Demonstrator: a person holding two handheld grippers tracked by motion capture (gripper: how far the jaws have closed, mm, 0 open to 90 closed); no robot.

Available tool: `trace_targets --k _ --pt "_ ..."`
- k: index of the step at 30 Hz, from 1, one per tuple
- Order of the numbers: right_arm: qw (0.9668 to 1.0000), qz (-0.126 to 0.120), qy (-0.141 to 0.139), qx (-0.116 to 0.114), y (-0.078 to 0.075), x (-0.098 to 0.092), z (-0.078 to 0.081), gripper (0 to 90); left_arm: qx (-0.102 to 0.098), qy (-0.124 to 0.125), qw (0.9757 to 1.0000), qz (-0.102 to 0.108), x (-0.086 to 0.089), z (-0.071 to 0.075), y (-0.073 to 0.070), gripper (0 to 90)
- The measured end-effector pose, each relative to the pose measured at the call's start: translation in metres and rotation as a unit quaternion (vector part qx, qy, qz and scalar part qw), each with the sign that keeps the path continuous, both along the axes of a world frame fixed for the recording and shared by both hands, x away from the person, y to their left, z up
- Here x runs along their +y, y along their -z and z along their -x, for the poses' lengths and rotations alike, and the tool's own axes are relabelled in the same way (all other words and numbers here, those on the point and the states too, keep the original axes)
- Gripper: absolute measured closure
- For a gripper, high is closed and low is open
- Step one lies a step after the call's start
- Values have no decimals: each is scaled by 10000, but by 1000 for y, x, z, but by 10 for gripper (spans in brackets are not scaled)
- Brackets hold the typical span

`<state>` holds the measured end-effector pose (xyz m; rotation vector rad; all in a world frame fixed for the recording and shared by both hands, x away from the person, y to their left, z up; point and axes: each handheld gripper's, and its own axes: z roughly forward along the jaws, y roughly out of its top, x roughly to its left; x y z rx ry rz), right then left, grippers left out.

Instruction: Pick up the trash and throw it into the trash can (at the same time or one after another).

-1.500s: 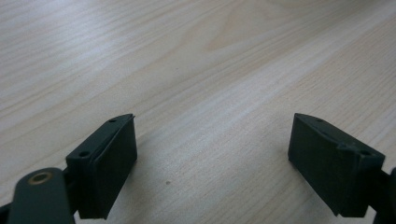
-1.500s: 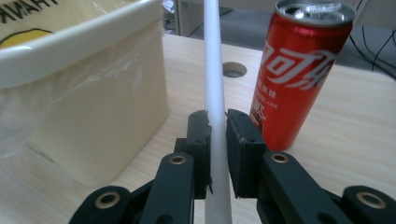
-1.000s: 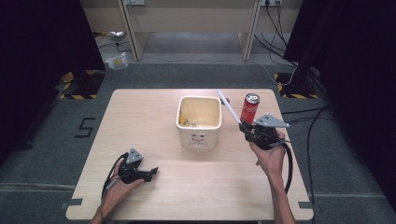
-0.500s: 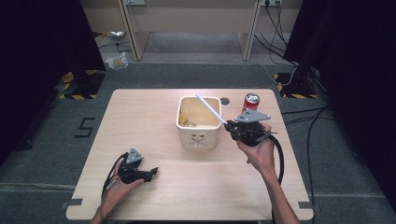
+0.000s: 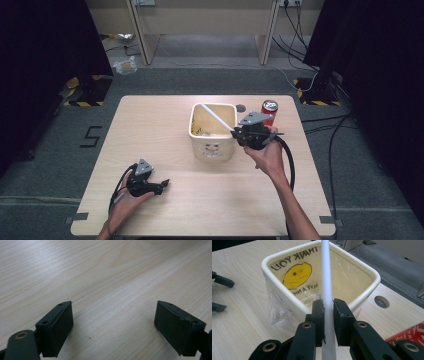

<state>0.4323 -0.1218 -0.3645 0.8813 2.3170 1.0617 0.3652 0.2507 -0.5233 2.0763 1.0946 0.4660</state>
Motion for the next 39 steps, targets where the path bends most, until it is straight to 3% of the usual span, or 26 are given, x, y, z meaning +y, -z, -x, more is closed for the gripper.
trace_targets --k 6,7,8,10,12,13,16,26,34,39 --pt "10000 -13 -6 54 0 2 -4 787 1 2 10000 -2 0 0 0 147" --pt "9999 -109 -4 9 -2 2 -4 710 0 0 10000 0 0 0 0 147" --pt "9999 -109 -4 9 -2 2 -4 710 0 0 10000 0 0 0 0 147" --pt "9998 -136 108 -75 -6 2 -2 540 0 2 10000 -1 0 0 0 147" --pt "9996 -143 127 -197 -11 2 1 470 1 5 10000 0 0 0 0 147" --pt "9992 -222 167 -281 -15 0 5 392 0 5 10000 0 0 0 0 147" --pt "9989 -232 183 -351 -18 -2 7 345 -2 5 10000 0 0 0 0 147" --pt "9950 -627 619 -478 -23 -29 8 276 -1 5 10000 1 0 0 0 147" --pt "9915 -721 1005 -410 -6 -48 1 237 -1 5 10000 0 0 0 0 147" --pt "9876 -860 1261 -358 2 -59 -2 221 2 12 10000 -13 0 0 0 147"
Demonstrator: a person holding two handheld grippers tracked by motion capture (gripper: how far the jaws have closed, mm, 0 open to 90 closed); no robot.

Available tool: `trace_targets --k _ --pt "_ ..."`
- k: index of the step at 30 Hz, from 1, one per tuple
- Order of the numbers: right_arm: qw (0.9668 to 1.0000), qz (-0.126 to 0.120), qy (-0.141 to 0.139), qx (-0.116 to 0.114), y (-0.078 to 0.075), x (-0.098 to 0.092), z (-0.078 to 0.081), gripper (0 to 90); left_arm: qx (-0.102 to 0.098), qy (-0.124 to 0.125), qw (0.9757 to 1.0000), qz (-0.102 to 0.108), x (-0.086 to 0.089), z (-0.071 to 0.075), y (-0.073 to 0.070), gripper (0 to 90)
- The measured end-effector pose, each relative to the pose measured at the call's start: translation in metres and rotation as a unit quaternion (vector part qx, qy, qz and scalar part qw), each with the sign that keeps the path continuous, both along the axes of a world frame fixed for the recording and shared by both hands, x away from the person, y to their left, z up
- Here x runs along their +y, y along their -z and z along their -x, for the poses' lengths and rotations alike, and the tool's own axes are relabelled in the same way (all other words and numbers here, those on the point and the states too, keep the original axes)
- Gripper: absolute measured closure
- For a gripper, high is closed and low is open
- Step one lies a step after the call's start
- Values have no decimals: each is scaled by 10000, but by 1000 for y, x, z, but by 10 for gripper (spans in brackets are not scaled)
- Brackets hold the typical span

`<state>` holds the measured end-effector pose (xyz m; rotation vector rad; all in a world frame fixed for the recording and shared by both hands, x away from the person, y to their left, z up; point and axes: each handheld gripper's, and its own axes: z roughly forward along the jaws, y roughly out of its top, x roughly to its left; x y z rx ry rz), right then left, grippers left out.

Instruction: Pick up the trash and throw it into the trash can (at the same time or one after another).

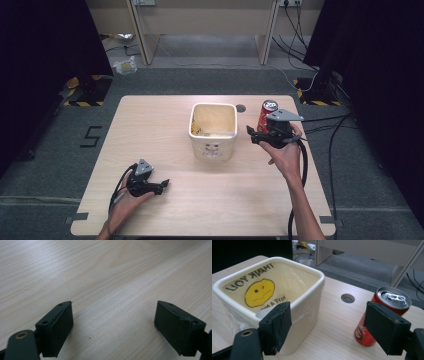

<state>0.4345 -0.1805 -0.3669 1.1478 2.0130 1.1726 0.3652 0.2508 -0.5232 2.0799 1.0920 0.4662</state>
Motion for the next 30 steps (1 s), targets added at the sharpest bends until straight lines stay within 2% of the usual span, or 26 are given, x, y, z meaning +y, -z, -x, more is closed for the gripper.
trace_targets --k 11,18,30 --pt "9981 -16 613 77 21 -24 -14 188 -2 -8 10000 14 0 0 0 147" --pt "9964 -41 825 168 34 -32 -26 181 -2 -7 10000 14 0 0 0 147" --pt "9933 -109 1129 203 60 -39 -58 181 -4 -8 10000 13 0 0 0 147"
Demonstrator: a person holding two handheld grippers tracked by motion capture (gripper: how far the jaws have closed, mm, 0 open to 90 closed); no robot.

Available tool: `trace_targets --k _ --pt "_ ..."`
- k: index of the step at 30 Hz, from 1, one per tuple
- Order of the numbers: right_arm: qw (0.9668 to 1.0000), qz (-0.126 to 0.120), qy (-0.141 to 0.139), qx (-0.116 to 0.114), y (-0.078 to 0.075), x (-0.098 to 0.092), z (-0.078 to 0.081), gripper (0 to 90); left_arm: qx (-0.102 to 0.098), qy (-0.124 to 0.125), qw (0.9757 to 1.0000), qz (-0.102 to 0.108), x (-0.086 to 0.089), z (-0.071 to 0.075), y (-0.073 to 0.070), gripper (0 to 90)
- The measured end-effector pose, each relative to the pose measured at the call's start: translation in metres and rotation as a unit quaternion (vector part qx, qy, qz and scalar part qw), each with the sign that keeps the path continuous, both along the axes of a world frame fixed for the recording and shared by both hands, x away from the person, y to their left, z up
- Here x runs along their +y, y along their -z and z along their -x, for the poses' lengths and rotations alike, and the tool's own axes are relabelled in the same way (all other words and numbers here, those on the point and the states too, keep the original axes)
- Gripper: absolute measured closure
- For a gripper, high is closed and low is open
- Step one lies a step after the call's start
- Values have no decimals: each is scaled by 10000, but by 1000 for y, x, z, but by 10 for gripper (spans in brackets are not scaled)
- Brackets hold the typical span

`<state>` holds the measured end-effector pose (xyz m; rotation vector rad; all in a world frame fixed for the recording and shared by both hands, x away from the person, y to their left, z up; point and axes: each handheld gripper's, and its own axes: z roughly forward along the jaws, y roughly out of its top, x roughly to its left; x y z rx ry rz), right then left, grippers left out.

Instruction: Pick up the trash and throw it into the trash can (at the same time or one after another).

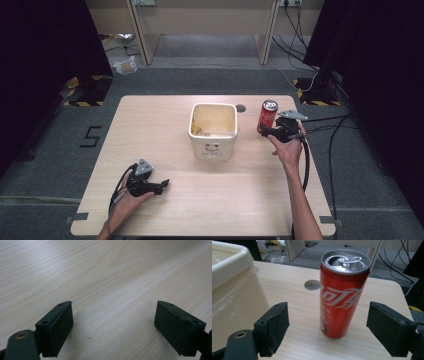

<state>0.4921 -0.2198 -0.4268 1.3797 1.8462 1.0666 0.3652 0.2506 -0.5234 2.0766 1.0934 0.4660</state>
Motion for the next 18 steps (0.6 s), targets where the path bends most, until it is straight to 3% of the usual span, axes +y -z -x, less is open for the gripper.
trace_targets --k 8,18 --pt "9998 19 162 72 17 -4 -17 181 0 0 10000 2 0 0 0 147" --pt "9998 -69 175 66 33 -4 -32 181 0 0 10000 2 0 0 0 147"
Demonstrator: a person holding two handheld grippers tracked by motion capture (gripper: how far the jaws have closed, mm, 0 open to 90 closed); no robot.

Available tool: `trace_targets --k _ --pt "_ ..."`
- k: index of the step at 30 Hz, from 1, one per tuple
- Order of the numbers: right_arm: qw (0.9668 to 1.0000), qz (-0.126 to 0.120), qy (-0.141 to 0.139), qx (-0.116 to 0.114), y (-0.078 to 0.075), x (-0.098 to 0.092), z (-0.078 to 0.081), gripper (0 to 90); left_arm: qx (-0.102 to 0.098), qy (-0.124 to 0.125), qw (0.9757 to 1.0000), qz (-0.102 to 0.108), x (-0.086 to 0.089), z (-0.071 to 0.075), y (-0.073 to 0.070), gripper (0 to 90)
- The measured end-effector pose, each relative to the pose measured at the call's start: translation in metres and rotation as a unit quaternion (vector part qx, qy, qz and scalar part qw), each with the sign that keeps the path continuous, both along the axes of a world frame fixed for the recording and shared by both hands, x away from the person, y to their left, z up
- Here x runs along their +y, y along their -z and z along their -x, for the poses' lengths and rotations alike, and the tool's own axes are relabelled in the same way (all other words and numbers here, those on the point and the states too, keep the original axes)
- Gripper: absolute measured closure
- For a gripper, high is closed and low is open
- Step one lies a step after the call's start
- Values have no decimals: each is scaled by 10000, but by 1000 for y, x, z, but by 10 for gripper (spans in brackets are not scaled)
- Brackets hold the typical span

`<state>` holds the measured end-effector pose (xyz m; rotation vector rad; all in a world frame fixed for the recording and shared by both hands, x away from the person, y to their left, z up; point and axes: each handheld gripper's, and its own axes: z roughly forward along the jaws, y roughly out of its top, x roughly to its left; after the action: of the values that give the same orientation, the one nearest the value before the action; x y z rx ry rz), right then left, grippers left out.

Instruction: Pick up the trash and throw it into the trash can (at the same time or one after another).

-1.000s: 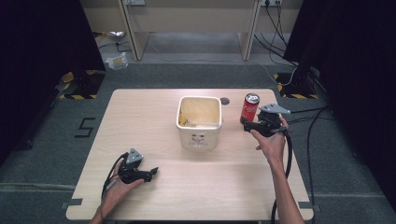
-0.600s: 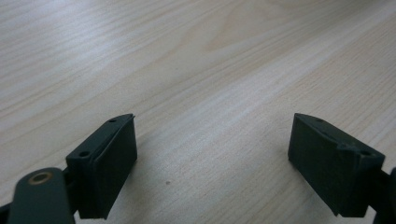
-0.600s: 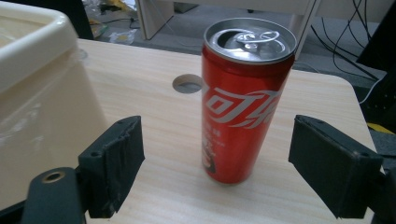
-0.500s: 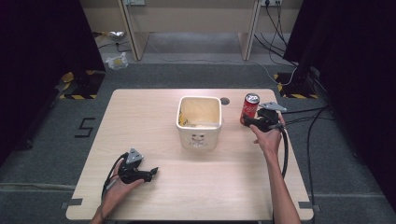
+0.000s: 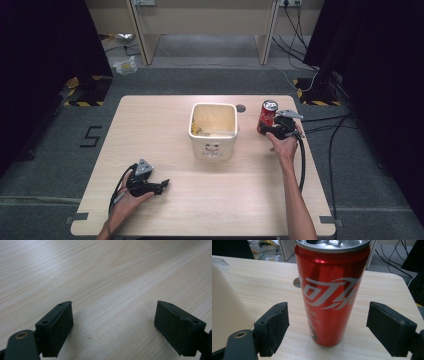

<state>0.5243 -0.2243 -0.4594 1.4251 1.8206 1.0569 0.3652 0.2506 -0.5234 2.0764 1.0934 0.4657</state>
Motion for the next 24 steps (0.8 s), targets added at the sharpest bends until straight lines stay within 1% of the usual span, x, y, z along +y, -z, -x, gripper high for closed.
trace_targets --k 5,11,15,19,21,22,23,24 --pt "10000 20 67 11 6 1 -7 184 0 -1 10000 1 0 0 0 147" --pt "9999 65 125 85 16 2 -15 198 1 0 10000 -1 0 0 0 147" --pt "9999 113 97 70 19 4 -17 226 1 0 10000 0 0 0 0 147" --pt "9999 113 97 53 20 5 -20 272 1 -1 10000 1 0 0 0 147" --pt "9999 87 53 1 21 4 -21 289 1 0 10000 -1 0 0 0 147" --pt "10000 67 41 29 22 5 -20 306 1 0 10000 0 0 0 0 147" --pt "10000 90 9 9 23 5 -21 332 1 0 10000 0 0 0 0 147" --pt "9999 127 4 -2 23 5 -21 335 1 0 10000 -1 0 0 0 147"
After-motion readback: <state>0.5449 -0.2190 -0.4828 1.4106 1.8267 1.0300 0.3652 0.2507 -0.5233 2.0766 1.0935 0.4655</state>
